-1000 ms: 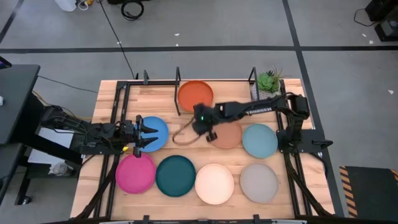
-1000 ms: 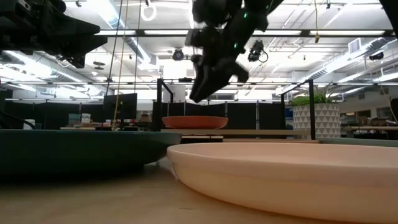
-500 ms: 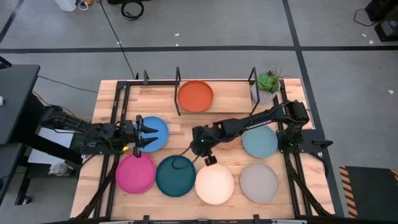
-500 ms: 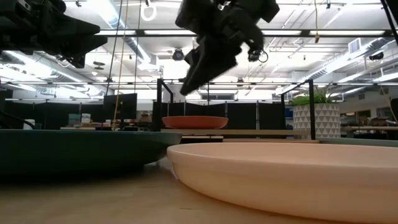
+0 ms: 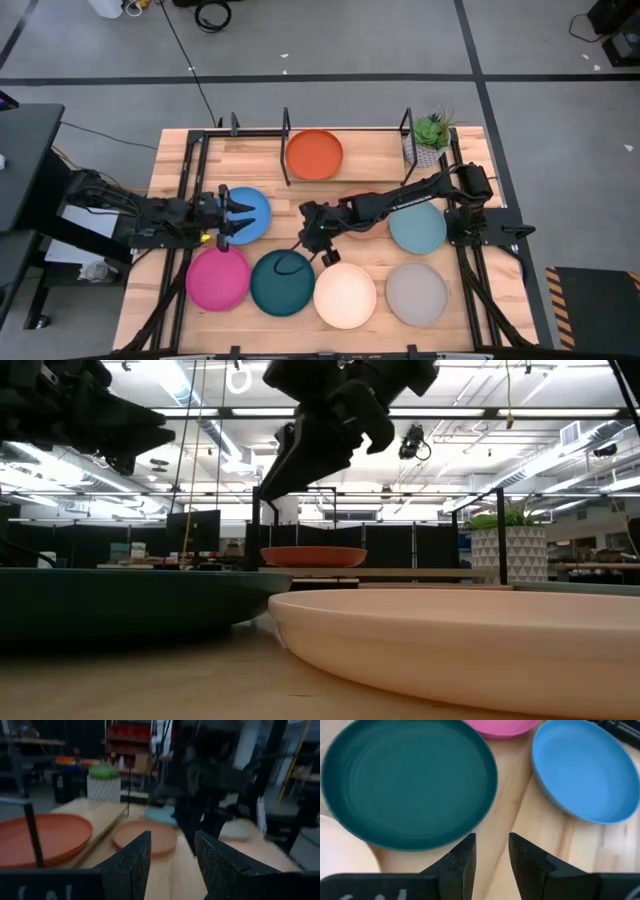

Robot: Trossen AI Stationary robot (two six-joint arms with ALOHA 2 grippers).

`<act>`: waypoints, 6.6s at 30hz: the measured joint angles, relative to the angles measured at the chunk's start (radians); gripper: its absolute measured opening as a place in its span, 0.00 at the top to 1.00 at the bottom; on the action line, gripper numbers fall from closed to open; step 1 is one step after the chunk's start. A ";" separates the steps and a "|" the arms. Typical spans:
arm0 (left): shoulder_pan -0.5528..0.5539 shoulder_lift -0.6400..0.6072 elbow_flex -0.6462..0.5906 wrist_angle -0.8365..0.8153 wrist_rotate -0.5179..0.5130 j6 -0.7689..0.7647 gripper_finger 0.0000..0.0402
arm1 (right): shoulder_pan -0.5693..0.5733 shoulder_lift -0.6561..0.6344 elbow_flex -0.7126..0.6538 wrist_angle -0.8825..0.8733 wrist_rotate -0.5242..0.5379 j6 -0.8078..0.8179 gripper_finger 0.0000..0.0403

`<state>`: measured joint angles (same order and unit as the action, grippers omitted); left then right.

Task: Place and stack plates onto a shelf
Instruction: Stack the blue plate on top of the orange plate on the shelf

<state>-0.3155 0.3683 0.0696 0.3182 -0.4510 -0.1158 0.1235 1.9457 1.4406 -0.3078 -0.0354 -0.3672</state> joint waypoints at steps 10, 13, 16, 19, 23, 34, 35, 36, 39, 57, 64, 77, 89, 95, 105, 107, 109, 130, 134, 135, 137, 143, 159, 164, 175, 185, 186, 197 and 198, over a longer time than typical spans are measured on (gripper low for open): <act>-0.001 0.147 0.222 -0.533 0.016 -0.258 0.60 | -0.002 0.000 0.059 -0.121 0.169 -0.063 0.70; -0.001 0.249 0.269 -0.634 0.044 -0.339 0.60 | -0.005 0.000 0.059 -0.164 0.232 -0.056 0.70; -0.001 0.368 0.318 -0.704 0.069 -0.404 0.60 | -0.009 0.000 0.059 -0.195 0.277 -0.049 0.70; -0.001 0.498 0.370 -0.754 0.090 -0.454 0.60 | -0.008 0.000 0.059 -0.210 0.305 -0.039 0.70; -0.001 0.661 0.452 -0.829 0.099 -0.505 0.60 | -0.008 0.000 0.059 -0.233 0.312 -0.027 0.70; 0.006 0.962 0.586 -0.902 0.148 -0.531 0.60 | -0.007 0.000 0.059 -0.271 0.296 0.009 0.70; 0.012 0.981 0.587 -0.904 0.157 -0.531 0.60 | -0.007 0.000 0.059 -0.271 0.296 0.009 0.70; 0.018 0.997 0.587 -0.909 0.160 -0.532 0.60 | -0.006 0.000 0.059 -0.271 0.296 0.009 0.70; 0.040 1.036 0.588 -0.925 0.160 -0.535 0.60 | -0.006 0.000 0.059 -0.269 0.281 0.009 0.70; 0.052 1.049 0.632 -1.088 0.217 -0.467 0.96 | -0.004 -0.001 0.059 -0.279 0.280 -0.005 0.70; -0.012 1.017 0.781 -1.161 0.360 -0.328 0.96 | 0.021 -0.003 0.059 -0.294 0.361 -0.077 0.70; -0.116 1.019 0.905 -1.088 0.268 0.001 0.96 | 0.089 -0.036 0.058 -0.337 0.289 -0.086 0.69; -0.071 1.019 0.905 -1.019 0.263 0.151 0.96 | 0.093 -0.036 0.058 -0.266 0.301 -0.164 0.67; -0.067 1.019 0.905 -0.967 0.261 0.223 0.96 | 0.093 -0.035 0.058 -0.254 0.294 -0.189 0.67; -0.067 1.019 0.905 -0.929 0.234 0.286 0.96 | 0.093 -0.035 0.058 -0.254 0.260 -0.212 0.74; -0.067 1.019 0.905 -0.929 0.233 0.285 0.96 | 0.093 -0.035 0.058 -0.257 0.262 -0.213 0.78; -0.067 1.019 0.905 -0.928 0.232 0.285 0.95 | 0.093 -0.035 0.058 -0.262 0.263 -0.219 0.83; -0.076 0.959 0.906 -0.898 0.033 0.167 0.53 | 0.093 -0.034 0.058 -0.322 0.296 -0.188 0.92; -0.130 0.920 0.898 -0.890 -0.014 0.139 0.52 | 0.093 -0.034 0.058 -0.385 0.352 -0.157 0.92; -0.146 0.908 0.884 -0.882 -0.033 0.131 0.52 | 0.093 -0.034 0.058 -0.399 0.355 -0.152 0.92; -0.178 0.885 0.839 -0.849 -0.078 0.120 0.54 | 0.097 -0.034 0.058 -0.418 0.355 -0.150 0.92; -0.266 0.780 0.673 -0.722 -0.175 0.037 0.55 | 0.141 -0.036 0.058 -0.479 0.387 -0.202 0.92; -0.333 0.672 0.446 -0.442 -0.365 -0.048 0.55 | 0.050 -0.078 0.059 -0.538 0.680 -0.146 0.92; -0.341 0.671 0.444 -0.447 -0.368 -0.085 0.55 | -0.055 -0.078 0.059 -0.510 0.670 -0.118 0.92; -0.345 0.671 0.444 -0.441 -0.427 -0.141 0.55 | -0.213 -0.066 0.058 -0.373 0.536 -0.269 0.92; -0.345 0.671 0.444 -0.442 -0.427 -0.175 0.55 | -0.298 -0.065 0.000 -0.252 0.479 -0.462 0.92; -0.345 0.671 0.444 -0.442 -0.427 -0.178 0.55 | -0.304 -0.065 -0.016 -0.226 0.479 -0.480 0.92; -0.344 0.672 0.444 -0.442 -0.427 -0.192 0.55 | -0.323 -0.064 -0.076 -0.126 0.456 -0.565 0.92; -0.344 0.672 0.444 -0.442 -0.427 -0.193 0.55 | -0.324 -0.064 -0.079 -0.125 0.455 -0.568 0.92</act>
<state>-0.6598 1.0401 0.5140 -0.1234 -0.8777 -0.3087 -0.2006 1.8812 1.3614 -0.4328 0.4201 -0.9352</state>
